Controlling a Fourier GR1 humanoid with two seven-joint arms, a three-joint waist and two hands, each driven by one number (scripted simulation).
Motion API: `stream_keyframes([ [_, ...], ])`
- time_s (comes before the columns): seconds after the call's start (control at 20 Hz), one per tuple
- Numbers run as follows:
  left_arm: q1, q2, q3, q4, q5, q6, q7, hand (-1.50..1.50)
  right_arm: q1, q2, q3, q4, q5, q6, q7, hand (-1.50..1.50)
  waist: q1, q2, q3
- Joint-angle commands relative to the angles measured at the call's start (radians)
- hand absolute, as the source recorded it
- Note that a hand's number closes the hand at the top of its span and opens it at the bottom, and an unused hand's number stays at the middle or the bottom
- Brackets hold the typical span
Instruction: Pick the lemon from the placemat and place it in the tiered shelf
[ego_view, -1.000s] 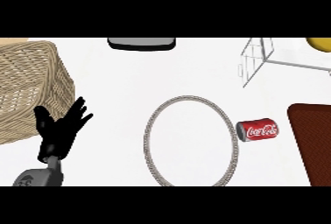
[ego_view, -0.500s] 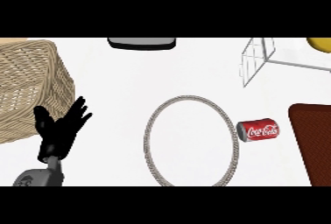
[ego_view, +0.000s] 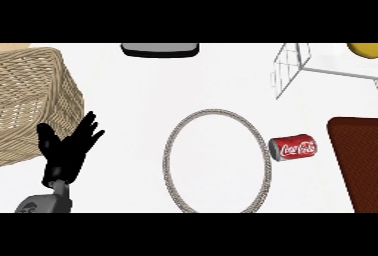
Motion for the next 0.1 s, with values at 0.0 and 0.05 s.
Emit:
stream_keyframes([
  [0.0,0.021,0.011,-0.001,0.017,0.004,-0.018,0.026,0.00,0.076,-0.069,-0.040,0.020,-0.038,0.096,-0.037,-1.50,0.000,0.005,-0.003],
  [0.05,-0.038,-0.016,0.000,0.088,-0.001,-0.001,0.016,0.00,0.062,-0.056,-0.036,0.015,-0.036,0.094,-0.020,-1.50,-0.007,0.009,-0.005],
])
